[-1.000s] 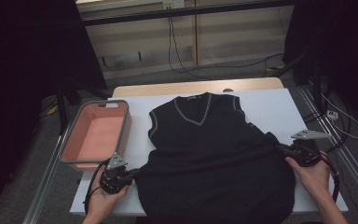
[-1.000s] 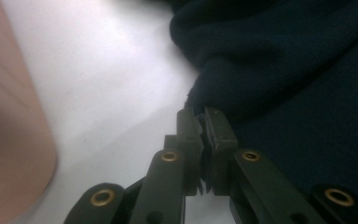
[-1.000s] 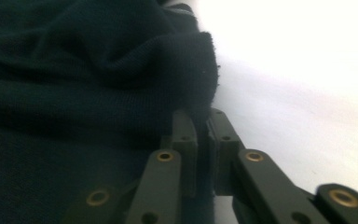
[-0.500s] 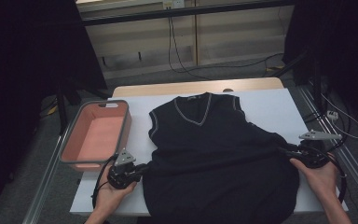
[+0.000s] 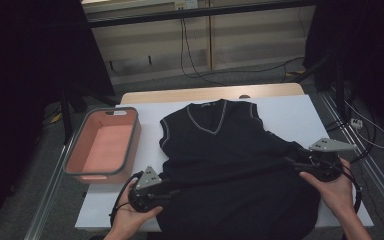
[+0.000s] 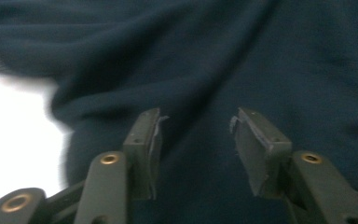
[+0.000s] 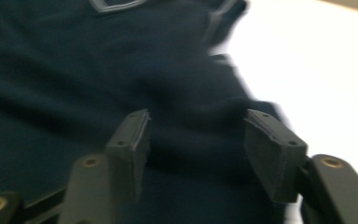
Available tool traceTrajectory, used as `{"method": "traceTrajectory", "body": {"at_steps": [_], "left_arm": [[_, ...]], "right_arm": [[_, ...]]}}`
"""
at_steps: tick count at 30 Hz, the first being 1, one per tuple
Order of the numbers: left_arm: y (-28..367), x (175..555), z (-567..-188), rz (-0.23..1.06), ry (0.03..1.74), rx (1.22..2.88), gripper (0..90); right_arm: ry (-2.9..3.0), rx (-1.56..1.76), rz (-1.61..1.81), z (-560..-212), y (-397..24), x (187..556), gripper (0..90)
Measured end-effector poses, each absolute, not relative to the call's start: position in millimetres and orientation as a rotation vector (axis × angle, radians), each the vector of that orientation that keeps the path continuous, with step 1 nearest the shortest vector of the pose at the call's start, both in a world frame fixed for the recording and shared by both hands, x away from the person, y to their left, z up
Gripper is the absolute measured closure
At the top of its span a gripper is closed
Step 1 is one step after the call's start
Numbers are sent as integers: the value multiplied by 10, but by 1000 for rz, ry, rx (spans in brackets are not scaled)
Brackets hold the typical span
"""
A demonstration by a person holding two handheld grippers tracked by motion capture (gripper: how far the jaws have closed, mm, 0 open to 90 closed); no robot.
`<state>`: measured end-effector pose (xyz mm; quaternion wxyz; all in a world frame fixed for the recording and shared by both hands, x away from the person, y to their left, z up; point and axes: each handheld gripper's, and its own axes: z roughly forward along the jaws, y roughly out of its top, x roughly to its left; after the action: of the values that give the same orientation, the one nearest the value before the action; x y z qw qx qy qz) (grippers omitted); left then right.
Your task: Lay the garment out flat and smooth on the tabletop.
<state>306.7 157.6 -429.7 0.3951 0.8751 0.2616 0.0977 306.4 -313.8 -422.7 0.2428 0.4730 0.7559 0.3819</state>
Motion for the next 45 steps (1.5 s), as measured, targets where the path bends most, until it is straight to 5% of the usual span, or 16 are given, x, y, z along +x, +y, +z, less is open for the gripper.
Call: {"method": "traceTrajectory", "body": {"at_steps": [2, 11, 16, 23, 27, 31, 45], "left_arm": [[1448, 3040, -4329, 233, 621, 2257, 589], [1050, 3044, -4554, 117, 581, 2318, 505], [1044, 2977, -4591, 156, 549, 2319, 495], [963, 3055, -4591, 143, 513, 2326, 614], [921, 3082, -4589, 98, 510, 2332, 880], [914, 3007, -4571, 153, 492, 2361, 899], [1123, 2564, -4537, 43, 503, 2361, 900]], "right_arm": [[2115, 1268, 1050, -4270, -3030, 3045, 436], [2384, 1076, 1029, -4493, -2466, 2968, 476], [2494, 996, 1010, -4598, -2271, 2919, 505], [2524, 1004, 1031, -4621, -2215, 2908, 523], [2528, 997, 1010, -4615, -2194, 2905, 584], [2597, 949, 1012, -4589, -2137, 2867, 877], [2626, 915, 1031, -4570, -2046, 2375, 898]]}}
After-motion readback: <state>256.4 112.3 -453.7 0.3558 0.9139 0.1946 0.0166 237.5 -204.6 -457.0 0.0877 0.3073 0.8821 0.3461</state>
